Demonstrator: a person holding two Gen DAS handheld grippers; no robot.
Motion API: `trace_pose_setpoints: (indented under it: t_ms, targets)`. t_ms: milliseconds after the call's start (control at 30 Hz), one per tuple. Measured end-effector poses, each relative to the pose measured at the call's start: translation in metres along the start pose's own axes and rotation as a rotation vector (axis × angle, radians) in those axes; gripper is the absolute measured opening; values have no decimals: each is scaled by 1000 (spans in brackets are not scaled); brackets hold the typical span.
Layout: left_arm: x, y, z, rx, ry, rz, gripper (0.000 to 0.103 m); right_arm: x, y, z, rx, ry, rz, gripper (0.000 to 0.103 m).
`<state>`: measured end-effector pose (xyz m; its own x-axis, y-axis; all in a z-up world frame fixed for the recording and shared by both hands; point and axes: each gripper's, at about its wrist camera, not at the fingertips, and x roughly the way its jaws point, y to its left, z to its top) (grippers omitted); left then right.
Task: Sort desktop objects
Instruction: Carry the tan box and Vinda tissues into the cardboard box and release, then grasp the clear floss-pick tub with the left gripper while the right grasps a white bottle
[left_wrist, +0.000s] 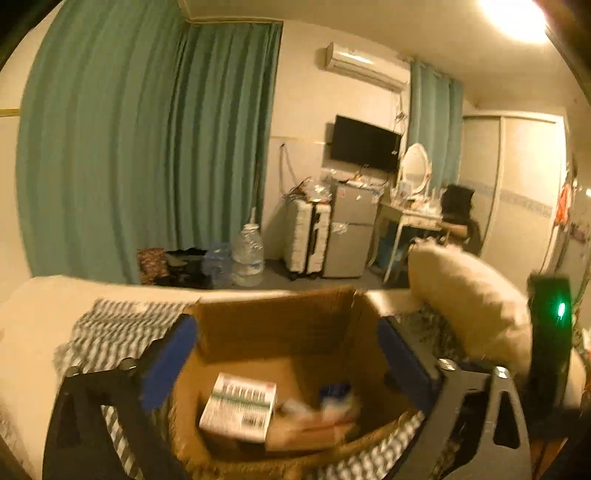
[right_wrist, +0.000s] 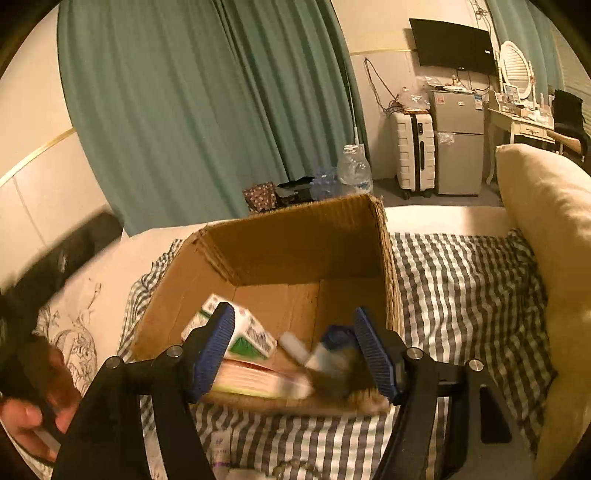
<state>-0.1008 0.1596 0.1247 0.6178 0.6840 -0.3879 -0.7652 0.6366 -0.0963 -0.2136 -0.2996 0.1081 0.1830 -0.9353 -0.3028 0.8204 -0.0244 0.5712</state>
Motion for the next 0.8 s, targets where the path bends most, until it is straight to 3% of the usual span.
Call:
trace_pose_setpoints:
  t_ms: [133,367,433,633,800]
  targets:
    - [-29,17,-42,-65,90,47,103,-17,6,-22,5,31,0,67]
    - [-59,51,-131,-281,294,140,103,-47,25,-76,-39,118,6,67]
    - [-64,53,-151,-302,319,172,103,-50,31,-95,-61,148,-6,67]
    - [-61,33,-188,-280,396,199,103,-40,35,-145,-93,245,-15,66]
    - [-51,25,-207,-187,430,220,103,-20,36,-163,-111,308,-17,59]
